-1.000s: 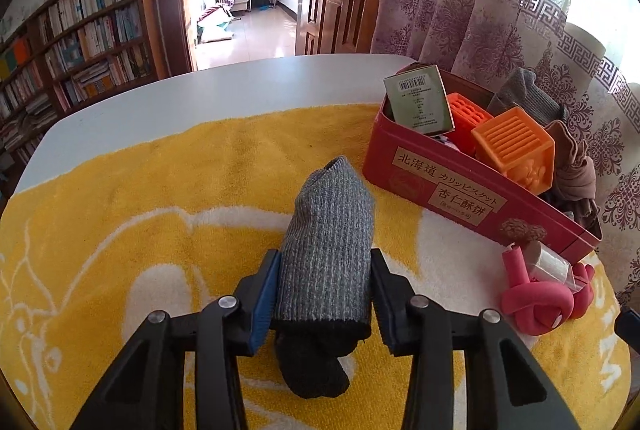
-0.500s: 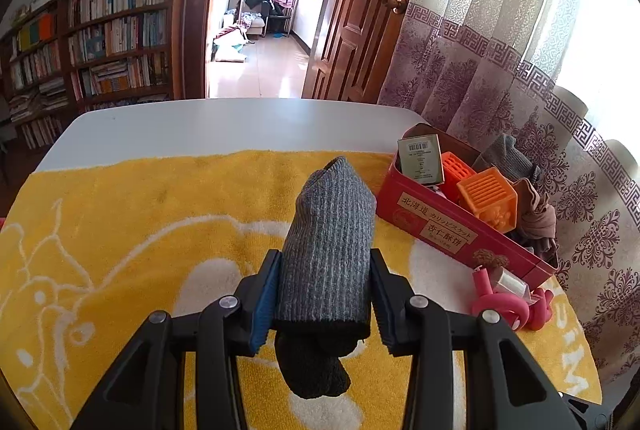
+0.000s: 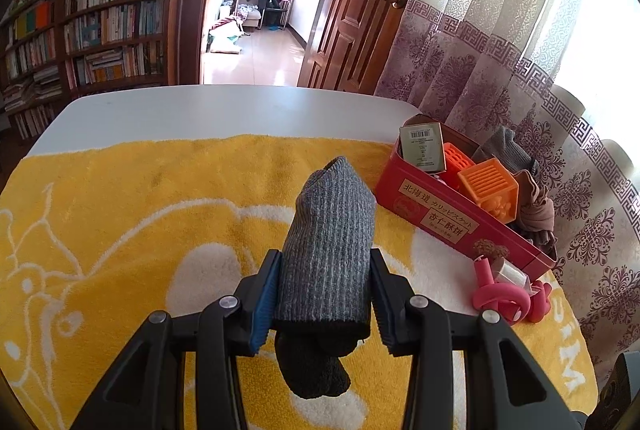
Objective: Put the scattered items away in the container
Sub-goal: 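Grasp the red yarn ball with the right tool while the left tool holds the grey sock, then carry the grey sock and red yarn ball into the red tin and release both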
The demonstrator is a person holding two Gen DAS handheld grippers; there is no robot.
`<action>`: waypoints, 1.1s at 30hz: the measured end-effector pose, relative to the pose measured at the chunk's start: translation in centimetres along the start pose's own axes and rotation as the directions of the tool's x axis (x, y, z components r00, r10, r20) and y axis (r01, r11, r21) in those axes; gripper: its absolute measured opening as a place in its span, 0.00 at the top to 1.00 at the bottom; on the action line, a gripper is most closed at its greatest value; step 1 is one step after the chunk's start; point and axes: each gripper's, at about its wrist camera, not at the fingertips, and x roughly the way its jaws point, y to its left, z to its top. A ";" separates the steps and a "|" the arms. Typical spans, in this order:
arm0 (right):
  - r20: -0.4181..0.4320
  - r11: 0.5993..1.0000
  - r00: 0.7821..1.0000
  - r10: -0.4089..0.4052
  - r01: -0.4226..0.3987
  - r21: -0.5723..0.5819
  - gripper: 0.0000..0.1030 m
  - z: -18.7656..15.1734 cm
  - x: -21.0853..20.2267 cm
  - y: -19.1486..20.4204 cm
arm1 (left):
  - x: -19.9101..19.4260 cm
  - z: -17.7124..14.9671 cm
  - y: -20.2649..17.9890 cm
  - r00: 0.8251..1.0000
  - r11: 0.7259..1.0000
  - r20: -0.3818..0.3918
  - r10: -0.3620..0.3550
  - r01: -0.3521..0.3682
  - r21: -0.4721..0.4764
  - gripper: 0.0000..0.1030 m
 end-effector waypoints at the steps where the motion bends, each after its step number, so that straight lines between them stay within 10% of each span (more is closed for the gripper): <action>1: 0.007 1.000 1.000 -0.004 0.004 0.003 0.61 0.0 -0.2 -0.1 | 0.0 0.0 0.1 1.000 1.000 -0.001 0.000 0.000 -0.002 0.57; 13: 0.151 0.985 0.984 -0.095 0.071 0.158 0.61 1.3 -5.1 -5.3 | 0.2 -0.2 -0.5 1.000 1.000 -0.005 0.000 0.001 0.013 0.57; 33: 0.340 0.904 0.893 -0.293 0.144 0.402 0.61 3.6 -14.9 -15.4 | 0.3 0.9 -4.1 1.000 0.995 -0.026 -0.004 0.006 0.098 0.57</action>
